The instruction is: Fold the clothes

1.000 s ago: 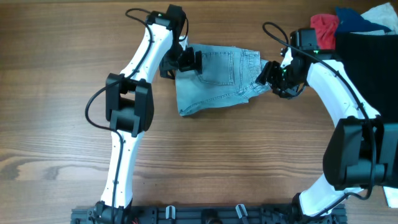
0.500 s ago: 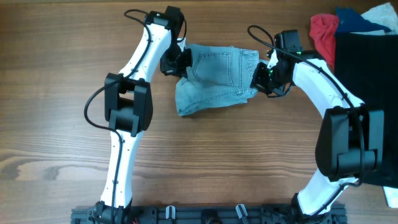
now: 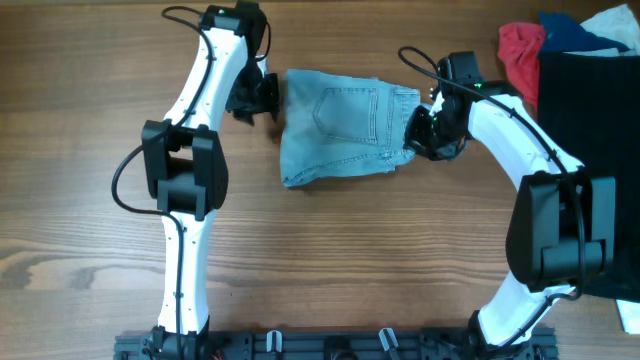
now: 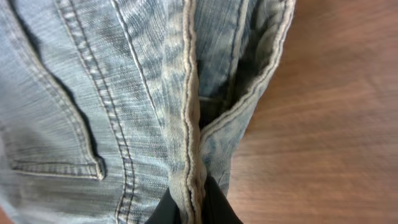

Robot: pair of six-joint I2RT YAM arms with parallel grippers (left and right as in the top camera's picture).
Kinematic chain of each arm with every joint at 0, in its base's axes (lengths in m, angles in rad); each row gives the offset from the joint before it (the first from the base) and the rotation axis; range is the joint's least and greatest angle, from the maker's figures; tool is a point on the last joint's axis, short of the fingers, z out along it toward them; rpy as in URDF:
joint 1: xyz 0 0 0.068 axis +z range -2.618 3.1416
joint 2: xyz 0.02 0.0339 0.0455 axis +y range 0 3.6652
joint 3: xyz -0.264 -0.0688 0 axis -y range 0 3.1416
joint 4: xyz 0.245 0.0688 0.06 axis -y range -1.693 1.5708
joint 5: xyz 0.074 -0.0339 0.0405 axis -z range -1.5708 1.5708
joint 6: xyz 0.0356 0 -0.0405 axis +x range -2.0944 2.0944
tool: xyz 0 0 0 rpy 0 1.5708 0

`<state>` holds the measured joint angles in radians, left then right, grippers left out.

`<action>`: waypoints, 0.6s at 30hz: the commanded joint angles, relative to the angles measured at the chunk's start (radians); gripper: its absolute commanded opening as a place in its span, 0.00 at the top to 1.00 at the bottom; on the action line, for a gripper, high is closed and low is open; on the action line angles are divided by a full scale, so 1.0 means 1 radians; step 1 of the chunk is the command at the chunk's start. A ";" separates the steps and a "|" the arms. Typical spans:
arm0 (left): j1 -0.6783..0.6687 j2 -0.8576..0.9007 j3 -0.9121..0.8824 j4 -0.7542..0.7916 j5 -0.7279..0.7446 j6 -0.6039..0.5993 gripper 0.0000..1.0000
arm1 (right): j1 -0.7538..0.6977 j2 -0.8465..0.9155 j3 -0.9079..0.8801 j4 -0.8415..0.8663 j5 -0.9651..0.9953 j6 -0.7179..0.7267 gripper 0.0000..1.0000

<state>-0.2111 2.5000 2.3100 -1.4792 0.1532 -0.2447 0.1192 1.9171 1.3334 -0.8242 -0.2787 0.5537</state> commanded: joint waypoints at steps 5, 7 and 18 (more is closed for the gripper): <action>0.006 -0.032 0.012 -0.008 -0.013 0.002 0.00 | 0.001 -0.014 0.003 -0.022 0.061 -0.020 0.41; 0.006 -0.052 0.012 -0.027 -0.012 0.006 0.00 | -0.001 -0.042 0.022 -0.038 0.062 -0.021 0.75; -0.106 -0.161 0.012 0.048 0.253 0.081 0.13 | -0.068 -0.266 0.045 -0.056 0.069 -0.056 0.09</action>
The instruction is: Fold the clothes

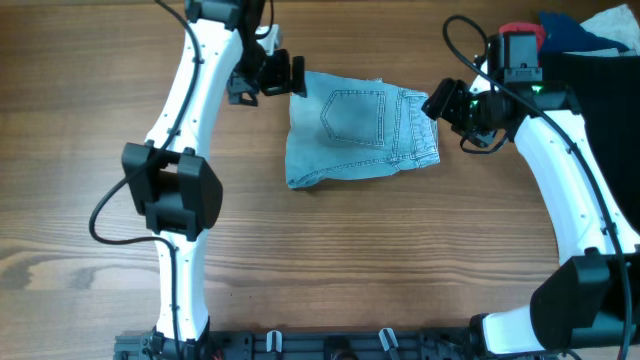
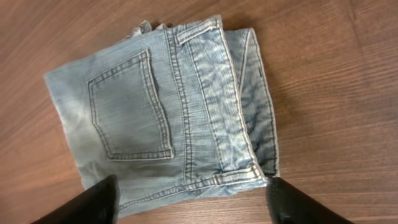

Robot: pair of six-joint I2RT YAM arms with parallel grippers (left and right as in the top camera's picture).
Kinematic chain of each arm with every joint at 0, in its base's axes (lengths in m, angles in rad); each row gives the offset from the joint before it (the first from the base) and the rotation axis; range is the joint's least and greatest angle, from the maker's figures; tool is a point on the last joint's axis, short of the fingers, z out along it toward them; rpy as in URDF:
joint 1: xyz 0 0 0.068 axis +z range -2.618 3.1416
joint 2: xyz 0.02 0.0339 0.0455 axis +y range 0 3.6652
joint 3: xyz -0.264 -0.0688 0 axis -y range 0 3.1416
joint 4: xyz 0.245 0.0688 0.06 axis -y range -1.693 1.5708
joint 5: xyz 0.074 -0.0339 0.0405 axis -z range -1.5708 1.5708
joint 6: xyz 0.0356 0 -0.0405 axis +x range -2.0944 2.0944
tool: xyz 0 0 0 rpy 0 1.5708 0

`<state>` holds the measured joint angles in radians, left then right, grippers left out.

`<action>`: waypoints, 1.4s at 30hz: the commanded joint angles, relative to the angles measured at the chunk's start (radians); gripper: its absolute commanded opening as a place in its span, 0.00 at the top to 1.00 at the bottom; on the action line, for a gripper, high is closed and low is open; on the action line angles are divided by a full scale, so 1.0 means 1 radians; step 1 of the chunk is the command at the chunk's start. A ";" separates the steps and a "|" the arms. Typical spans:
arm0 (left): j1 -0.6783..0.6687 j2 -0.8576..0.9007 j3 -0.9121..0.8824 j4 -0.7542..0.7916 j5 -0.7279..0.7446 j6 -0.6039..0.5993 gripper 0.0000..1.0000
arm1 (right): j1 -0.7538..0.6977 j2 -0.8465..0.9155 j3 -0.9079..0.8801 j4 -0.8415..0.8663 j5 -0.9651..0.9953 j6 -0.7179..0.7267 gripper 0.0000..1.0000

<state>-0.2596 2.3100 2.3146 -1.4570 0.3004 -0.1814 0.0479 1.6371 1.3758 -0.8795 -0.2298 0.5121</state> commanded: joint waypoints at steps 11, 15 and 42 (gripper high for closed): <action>-0.261 0.213 0.006 0.006 0.159 -0.005 0.96 | -0.065 0.024 0.002 0.007 0.013 -0.021 0.95; -0.275 0.254 -0.071 0.018 0.155 0.021 0.96 | -0.065 0.026 -0.017 0.016 0.016 -0.043 0.94; -0.226 0.091 -0.196 0.043 0.053 0.022 0.96 | 0.064 0.436 -0.036 0.049 -0.130 -0.115 0.96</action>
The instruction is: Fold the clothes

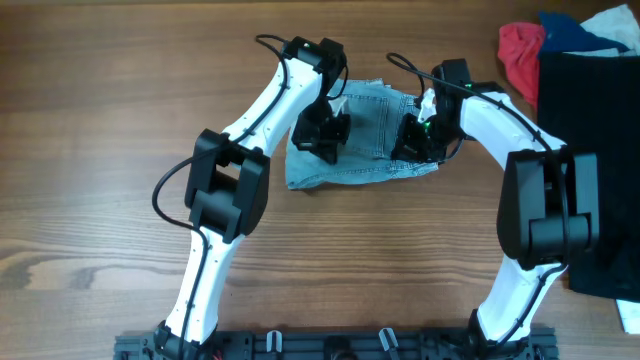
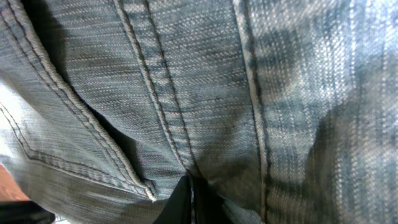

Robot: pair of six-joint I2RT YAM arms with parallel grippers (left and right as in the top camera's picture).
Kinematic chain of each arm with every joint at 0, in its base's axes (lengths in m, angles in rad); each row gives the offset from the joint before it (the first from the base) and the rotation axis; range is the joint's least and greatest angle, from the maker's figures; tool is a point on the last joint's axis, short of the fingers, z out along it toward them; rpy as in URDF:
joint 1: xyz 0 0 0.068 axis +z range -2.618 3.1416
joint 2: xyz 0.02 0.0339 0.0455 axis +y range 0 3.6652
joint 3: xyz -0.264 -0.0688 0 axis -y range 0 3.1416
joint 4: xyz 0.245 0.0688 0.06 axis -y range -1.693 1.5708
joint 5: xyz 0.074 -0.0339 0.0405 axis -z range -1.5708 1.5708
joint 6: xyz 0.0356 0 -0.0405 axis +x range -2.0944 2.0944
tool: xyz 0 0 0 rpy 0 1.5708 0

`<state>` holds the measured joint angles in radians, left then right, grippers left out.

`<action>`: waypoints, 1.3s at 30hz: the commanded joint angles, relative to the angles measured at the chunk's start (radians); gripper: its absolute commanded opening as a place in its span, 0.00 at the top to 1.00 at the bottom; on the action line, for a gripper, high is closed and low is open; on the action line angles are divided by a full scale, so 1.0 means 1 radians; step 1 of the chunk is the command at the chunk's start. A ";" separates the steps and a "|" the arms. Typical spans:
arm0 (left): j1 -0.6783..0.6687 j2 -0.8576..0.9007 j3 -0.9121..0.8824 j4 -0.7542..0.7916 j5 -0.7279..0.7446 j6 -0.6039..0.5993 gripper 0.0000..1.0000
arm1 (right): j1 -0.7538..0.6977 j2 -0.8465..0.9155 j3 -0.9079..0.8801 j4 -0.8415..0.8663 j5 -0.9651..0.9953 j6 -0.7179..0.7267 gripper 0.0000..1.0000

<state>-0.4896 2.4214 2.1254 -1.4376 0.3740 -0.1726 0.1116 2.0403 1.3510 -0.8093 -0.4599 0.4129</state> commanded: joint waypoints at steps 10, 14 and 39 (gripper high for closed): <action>0.032 -0.021 -0.007 0.000 -0.053 0.012 0.96 | -0.017 -0.190 -0.019 -0.192 0.252 0.021 0.96; 0.043 -0.021 -0.007 -0.013 -0.053 0.012 0.96 | -0.017 -0.185 -0.137 -0.060 0.295 0.060 0.94; 0.315 -0.075 -0.099 0.286 0.232 0.143 0.18 | -0.026 -0.519 -0.067 -0.100 0.173 0.024 0.00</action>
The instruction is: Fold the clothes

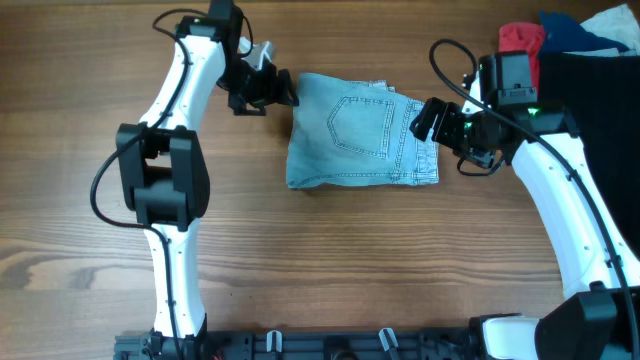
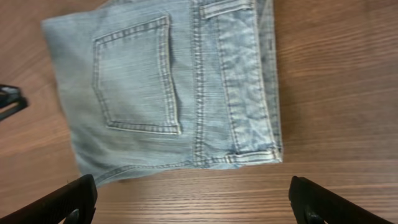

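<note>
The folded light-blue denim shorts (image 1: 362, 143) lie flat on the wooden table (image 1: 330, 260), back pocket up, waistband on the right. In the right wrist view the denim shorts (image 2: 168, 87) fill the upper half. My right gripper (image 1: 447, 140) hovers just off their right edge. It is wide open and empty, and the right gripper (image 2: 193, 202) shows both fingertips (image 2: 74, 198) over bare wood. My left gripper (image 1: 270, 90) sits at the shorts' upper-left corner, its fingers apart and holding nothing.
More clothes are piled at the far right: a red garment (image 1: 520, 45), a blue one (image 1: 565, 28), a white one (image 1: 615, 25) and a large black cloth (image 1: 590, 150). My right arm reaches across in front of the black cloth.
Both grippers were down on the shorts, the right one shut. Now both are off it: the right is open beside the right edge, the left at the upper-left corner. The shorts lie squarer.
At first my right gripper was shut on the shorts' waistband edge, with the left at their left side. Then the right stood open and clear of the fold. After that both pressed on top of the denim, and now both are off it.
</note>
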Robot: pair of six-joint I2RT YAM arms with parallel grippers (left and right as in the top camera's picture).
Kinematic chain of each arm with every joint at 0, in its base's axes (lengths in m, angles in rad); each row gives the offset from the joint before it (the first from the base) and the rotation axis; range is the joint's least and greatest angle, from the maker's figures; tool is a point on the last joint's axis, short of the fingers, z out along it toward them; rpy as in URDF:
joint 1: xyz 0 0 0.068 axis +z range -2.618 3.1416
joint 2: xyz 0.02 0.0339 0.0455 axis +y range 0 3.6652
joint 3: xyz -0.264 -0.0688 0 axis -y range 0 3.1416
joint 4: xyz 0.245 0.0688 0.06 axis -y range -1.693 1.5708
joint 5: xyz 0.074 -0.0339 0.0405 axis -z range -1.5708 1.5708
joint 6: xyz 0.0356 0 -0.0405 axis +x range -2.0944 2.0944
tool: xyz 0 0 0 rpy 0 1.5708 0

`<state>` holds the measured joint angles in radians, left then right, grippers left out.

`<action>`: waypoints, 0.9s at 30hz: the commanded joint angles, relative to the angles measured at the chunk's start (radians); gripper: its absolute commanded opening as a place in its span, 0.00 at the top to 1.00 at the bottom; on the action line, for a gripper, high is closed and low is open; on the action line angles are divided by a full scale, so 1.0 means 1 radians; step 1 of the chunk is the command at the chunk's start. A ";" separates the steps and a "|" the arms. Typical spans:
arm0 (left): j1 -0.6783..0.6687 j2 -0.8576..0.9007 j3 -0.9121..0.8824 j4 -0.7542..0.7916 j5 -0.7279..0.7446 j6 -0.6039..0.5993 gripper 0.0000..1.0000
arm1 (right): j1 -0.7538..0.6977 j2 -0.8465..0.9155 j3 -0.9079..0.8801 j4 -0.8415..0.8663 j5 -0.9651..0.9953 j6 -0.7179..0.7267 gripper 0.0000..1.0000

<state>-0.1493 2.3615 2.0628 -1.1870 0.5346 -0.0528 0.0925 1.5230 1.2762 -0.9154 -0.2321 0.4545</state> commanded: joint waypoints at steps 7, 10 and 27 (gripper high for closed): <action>-0.042 -0.005 -0.136 0.132 0.079 -0.008 0.22 | -0.007 -0.001 0.007 0.010 -0.061 -0.036 0.00; -0.046 -0.005 -0.178 0.167 0.079 -0.008 0.23 | -0.007 -0.001 0.008 0.010 -0.061 -0.037 0.00; -0.169 -0.003 -0.277 0.367 0.145 -0.011 0.96 | -0.007 -0.001 0.007 -0.007 -0.061 -0.062 0.01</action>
<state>-0.3050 2.3524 1.7931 -0.8448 0.6632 -0.0605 0.0925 1.5230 1.2762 -0.9199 -0.2806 0.4129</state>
